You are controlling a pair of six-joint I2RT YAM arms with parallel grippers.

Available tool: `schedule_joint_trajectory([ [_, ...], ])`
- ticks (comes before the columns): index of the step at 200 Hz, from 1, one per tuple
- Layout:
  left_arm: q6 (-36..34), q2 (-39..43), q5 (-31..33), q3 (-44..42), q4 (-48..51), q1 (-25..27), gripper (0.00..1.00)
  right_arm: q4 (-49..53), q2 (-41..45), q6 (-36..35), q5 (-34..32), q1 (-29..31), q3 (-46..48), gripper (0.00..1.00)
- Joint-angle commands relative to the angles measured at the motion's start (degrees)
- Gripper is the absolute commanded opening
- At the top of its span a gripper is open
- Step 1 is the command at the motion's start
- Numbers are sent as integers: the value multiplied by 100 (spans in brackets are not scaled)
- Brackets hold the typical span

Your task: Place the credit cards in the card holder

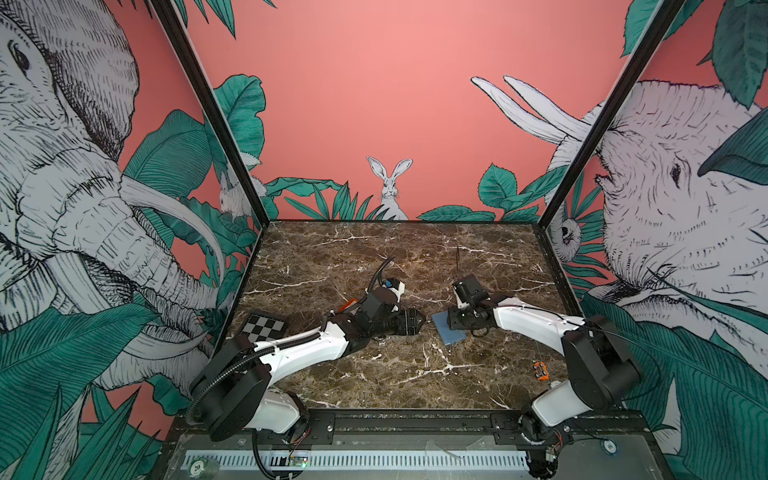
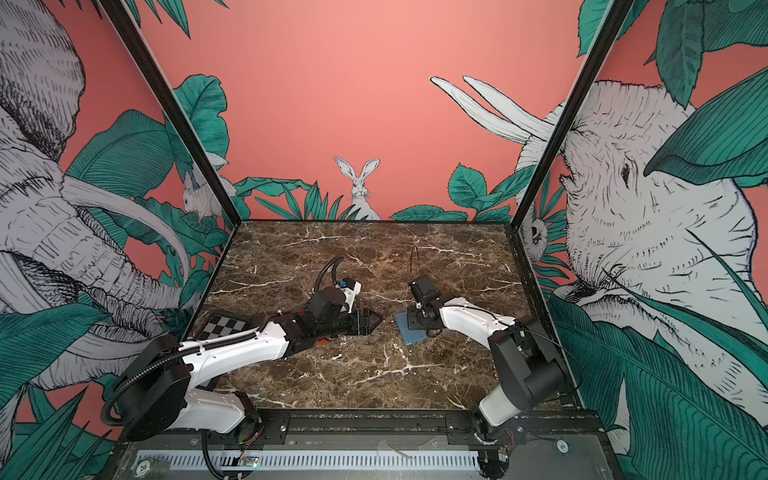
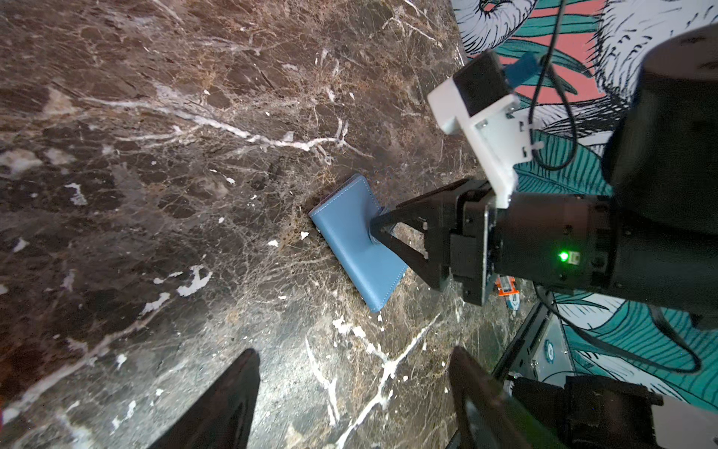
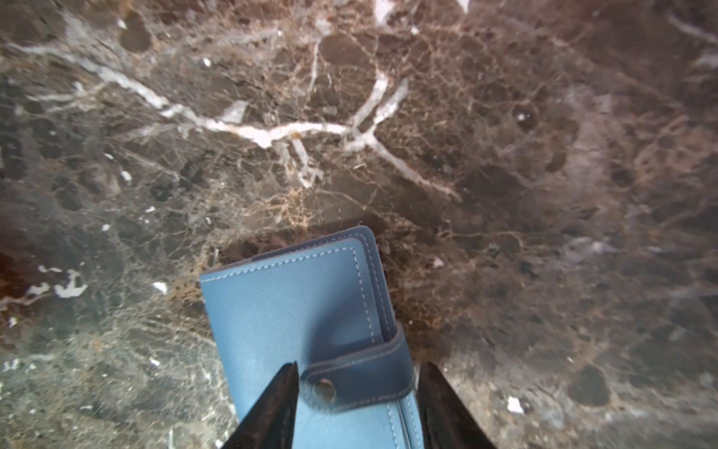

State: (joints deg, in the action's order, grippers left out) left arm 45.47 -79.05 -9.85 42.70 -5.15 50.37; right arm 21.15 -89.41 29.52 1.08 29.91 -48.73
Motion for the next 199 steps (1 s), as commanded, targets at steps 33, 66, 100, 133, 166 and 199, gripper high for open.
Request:
schedule_joint_trajectory([
  [33, 69, 118, -17, -84, -212, 26, 79, -347, 112, 152, 188, 0, 358, 44],
  [66, 117, 47, -62, -108, -392, 26, 78, -446, 460, 587, 42, 145, 856, 41],
  [100, 146, -76, -140, -83, -433, 29, 78, -463, 854, 1047, -110, 311, 1217, 37],
  [133, 232, -205, -175, -95, -531, 35, 78, -470, 1060, 1129, 46, 368, 1269, 36],
  [166, 310, -419, -246, -95, -706, 103, 77, -415, 1378, 937, 82, 362, 1208, 40],
  [199, 536, -712, -386, -155, -1073, 156, 76, -154, 1700, 783, -90, 353, 1113, 41],
])
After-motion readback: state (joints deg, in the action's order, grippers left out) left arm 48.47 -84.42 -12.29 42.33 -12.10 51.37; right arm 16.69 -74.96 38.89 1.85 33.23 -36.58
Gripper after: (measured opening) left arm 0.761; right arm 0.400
